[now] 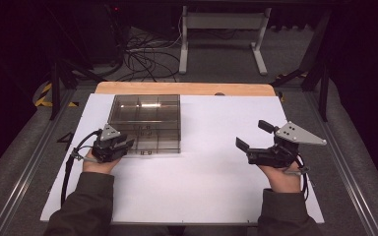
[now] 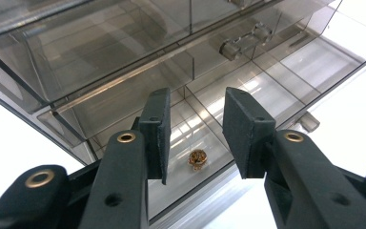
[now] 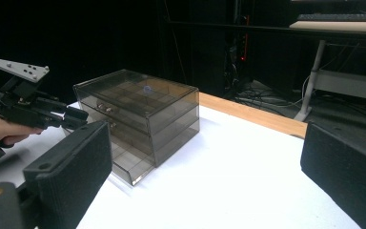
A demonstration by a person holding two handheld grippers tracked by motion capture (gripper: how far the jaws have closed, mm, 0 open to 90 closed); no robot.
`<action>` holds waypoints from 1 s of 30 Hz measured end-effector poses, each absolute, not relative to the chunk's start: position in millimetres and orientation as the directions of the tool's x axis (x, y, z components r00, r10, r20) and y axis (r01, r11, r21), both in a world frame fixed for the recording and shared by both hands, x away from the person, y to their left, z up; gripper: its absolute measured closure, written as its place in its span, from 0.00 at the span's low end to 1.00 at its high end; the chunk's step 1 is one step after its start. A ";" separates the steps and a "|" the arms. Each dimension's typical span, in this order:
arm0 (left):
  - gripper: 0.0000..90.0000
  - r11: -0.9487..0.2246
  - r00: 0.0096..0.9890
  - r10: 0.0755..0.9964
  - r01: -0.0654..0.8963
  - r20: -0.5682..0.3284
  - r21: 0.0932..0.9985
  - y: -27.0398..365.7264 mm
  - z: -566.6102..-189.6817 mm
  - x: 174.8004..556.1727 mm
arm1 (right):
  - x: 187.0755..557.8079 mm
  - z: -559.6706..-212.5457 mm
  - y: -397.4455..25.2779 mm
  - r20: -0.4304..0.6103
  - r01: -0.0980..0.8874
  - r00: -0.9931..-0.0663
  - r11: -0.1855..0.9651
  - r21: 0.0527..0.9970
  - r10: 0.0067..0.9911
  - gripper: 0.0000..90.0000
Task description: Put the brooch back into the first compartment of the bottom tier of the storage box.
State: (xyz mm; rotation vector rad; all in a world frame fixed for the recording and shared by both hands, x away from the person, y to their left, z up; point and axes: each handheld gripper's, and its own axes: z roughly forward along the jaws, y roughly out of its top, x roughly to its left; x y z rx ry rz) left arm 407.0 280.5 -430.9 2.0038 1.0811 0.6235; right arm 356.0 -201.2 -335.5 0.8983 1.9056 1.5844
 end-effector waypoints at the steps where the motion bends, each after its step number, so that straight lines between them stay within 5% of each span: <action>1: 0.68 -0.347 0.522 0.851 0.478 0.058 0.807 280.4 -430.2 406.4 | 356.0 -335.4 -201.2 0.033 0.170 -0.657 0.105 0.980 0.753 0.05; 30: 0.47 -0.292 0.522 0.851 0.398 0.047 0.870 277.9 -408.6 393.0 | 355.9 -335.8 -200.0 0.037 0.175 -0.658 0.105 0.979 0.752 0.05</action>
